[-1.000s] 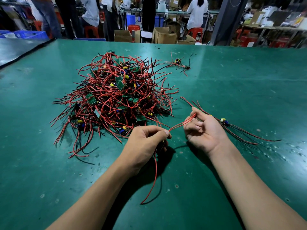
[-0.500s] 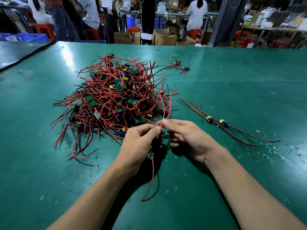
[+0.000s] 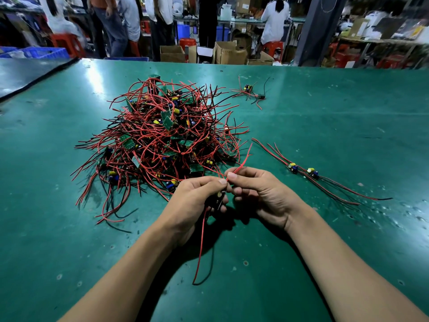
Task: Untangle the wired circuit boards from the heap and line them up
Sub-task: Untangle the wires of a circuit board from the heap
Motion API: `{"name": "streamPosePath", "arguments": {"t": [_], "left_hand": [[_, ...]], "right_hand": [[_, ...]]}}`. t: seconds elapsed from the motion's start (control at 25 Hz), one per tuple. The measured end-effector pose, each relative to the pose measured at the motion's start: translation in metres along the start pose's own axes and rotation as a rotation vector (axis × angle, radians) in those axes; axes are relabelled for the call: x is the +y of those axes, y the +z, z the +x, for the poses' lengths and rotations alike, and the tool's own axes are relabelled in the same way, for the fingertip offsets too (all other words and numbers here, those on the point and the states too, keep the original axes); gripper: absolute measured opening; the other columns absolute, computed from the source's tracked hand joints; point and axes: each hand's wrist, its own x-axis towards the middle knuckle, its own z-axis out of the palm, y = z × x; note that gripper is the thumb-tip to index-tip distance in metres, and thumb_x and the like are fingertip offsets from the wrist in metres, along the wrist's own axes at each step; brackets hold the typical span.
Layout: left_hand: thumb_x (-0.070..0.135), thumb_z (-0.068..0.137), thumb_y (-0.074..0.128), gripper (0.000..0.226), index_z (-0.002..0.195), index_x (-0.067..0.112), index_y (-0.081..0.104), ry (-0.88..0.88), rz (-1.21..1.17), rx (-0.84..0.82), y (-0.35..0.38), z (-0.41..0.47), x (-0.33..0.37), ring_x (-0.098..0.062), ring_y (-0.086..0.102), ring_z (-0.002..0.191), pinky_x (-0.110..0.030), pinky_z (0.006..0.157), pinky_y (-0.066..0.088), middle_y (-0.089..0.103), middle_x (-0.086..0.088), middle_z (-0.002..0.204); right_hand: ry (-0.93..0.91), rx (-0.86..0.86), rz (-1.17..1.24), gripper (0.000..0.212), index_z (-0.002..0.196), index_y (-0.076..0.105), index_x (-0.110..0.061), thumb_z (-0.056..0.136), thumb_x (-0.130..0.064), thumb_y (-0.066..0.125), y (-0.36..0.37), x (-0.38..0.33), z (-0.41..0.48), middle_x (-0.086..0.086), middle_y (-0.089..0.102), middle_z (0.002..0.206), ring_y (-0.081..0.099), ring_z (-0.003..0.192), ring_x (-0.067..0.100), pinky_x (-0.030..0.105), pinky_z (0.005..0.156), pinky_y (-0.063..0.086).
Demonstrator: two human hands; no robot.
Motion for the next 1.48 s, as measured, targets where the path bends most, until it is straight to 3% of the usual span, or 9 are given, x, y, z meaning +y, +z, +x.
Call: {"name": "streamPosePath", "arguments": {"t": [0.32,0.52,0.76,0.96,1.12,1.32,1.48], "left_hand": [[0.011,0.093,0.059,0.028,0.07,0.011,0.074,0.005,0.042,0.028,0.004,0.002,0.002,-0.015,0.053,0.047,-0.018,0.045,0.045,0.062,-0.008,0.06],[0.007,0.093,0.059,0.024,0.073,0.006,0.071,0.022,0.089,-0.007,0.006,0.0,0.001,-0.014,0.056,0.054,-0.019,0.05,0.048,0.062,-0.006,0.062],[0.009,0.093,0.061,0.023,0.072,0.008,0.072,0.032,0.197,-0.054,0.006,-0.001,0.0,-0.016,0.054,0.051,-0.02,0.052,0.046,0.062,-0.006,0.06],[0.012,0.092,0.062,0.026,0.069,0.013,0.074,0.024,0.23,-0.066,0.006,-0.003,0.0,-0.018,0.055,0.052,-0.021,0.053,0.045,0.063,-0.008,0.061],[0.011,0.092,0.062,0.025,0.07,0.011,0.073,0.019,0.214,-0.061,0.004,-0.003,0.0,-0.019,0.055,0.051,-0.022,0.051,0.045,0.062,-0.01,0.062],[0.008,0.091,0.062,0.026,0.068,0.01,0.074,0.014,0.182,-0.037,0.002,-0.003,0.0,-0.02,0.056,0.054,-0.027,0.055,0.046,0.064,-0.011,0.067],[0.008,0.091,0.062,0.026,0.068,0.009,0.072,0.012,0.214,-0.058,0.002,-0.003,0.001,-0.021,0.055,0.053,-0.025,0.054,0.047,0.063,-0.011,0.064]], "right_hand": [[-0.278,0.234,-0.06,0.008,0.062,0.072,-0.017,0.066,-0.017,0.08,0.01,0.006,0.008,-0.001,0.064,0.061,0.057,0.051,0.008,0.018,0.051,0.048],[-0.257,0.413,-0.147,0.017,0.072,0.066,-0.019,0.075,-0.018,0.082,0.0,0.001,0.01,-0.004,0.061,0.058,0.056,0.048,0.008,0.019,0.043,0.036],[-0.414,0.536,-0.115,0.016,0.078,0.064,-0.011,0.081,-0.001,0.077,-0.015,-0.006,0.015,-0.003,0.061,0.061,0.051,0.046,0.008,0.019,0.048,0.045],[-0.56,0.701,-0.437,0.017,0.078,0.065,-0.019,0.082,-0.015,0.081,-0.027,-0.006,0.015,-0.01,0.066,0.065,0.056,0.048,0.007,0.025,0.05,0.048],[-0.602,0.76,-0.617,0.021,0.072,0.063,-0.021,0.082,-0.027,0.081,-0.032,-0.002,0.016,-0.007,0.063,0.06,0.057,0.044,0.009,0.025,0.049,0.046],[-0.448,0.682,-0.581,0.025,0.068,0.06,-0.023,0.087,-0.029,0.076,-0.045,-0.004,0.018,-0.004,0.054,0.057,0.051,0.042,0.014,0.028,0.049,0.042],[-0.564,0.728,-0.771,0.03,0.066,0.055,-0.021,0.09,-0.027,0.073,-0.039,-0.002,0.019,-0.008,0.052,0.057,0.056,0.052,0.023,0.026,0.054,0.041]]}}
